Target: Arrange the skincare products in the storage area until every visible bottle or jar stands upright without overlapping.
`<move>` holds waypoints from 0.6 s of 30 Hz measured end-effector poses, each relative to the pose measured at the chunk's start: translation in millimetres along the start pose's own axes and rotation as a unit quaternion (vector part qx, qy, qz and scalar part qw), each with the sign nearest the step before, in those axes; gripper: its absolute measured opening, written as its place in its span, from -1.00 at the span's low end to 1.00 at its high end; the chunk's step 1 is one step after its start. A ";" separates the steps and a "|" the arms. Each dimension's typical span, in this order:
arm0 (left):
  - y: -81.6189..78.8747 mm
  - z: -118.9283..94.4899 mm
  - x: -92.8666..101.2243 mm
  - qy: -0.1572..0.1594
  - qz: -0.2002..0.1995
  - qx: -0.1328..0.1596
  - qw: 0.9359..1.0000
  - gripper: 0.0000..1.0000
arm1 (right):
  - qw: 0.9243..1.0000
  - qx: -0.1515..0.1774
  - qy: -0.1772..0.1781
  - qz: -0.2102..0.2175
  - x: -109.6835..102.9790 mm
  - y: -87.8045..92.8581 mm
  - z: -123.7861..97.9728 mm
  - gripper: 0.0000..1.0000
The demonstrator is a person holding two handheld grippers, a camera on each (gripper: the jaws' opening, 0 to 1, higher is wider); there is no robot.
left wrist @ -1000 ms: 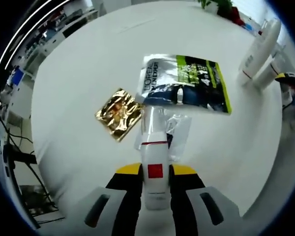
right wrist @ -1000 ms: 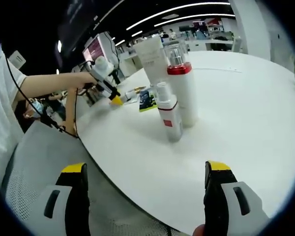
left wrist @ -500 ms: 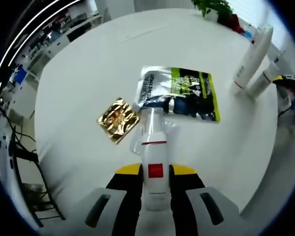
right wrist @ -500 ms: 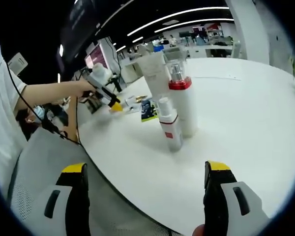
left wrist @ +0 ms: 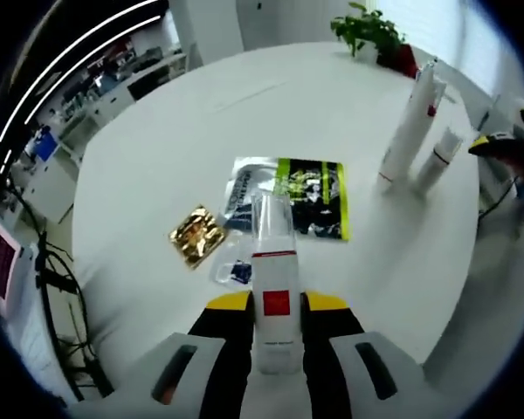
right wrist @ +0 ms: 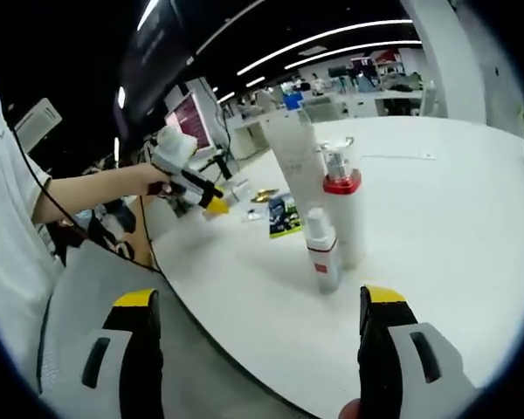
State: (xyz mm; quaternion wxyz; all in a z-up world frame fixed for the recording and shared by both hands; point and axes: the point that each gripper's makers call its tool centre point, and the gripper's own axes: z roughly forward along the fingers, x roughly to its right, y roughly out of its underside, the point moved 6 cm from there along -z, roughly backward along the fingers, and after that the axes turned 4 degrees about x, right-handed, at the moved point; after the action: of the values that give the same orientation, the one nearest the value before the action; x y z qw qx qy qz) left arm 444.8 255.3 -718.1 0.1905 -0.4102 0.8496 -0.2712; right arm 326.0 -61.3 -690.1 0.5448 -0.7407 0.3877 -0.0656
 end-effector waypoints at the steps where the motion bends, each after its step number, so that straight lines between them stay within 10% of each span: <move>1: -2.1 -4.1 5.4 -0.001 -0.003 0.008 1.000 -0.50 | 1.000 0.004 -0.002 0.001 -2.0 -2.6 0.3 0.80; 18: -22.9 -46.4 80.5 0.027 -0.037 0.093 0.995 -0.49 | 0.998 0.044 -0.043 0.011 -28.2 -22.4 16.5 0.48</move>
State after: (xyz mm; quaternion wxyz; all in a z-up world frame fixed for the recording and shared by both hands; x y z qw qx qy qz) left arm 385.6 193.2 -675.9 0.1945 -0.4140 0.8101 -0.3668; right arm 326.4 -28.3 -668.2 0.5934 -0.7140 0.3689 -0.0444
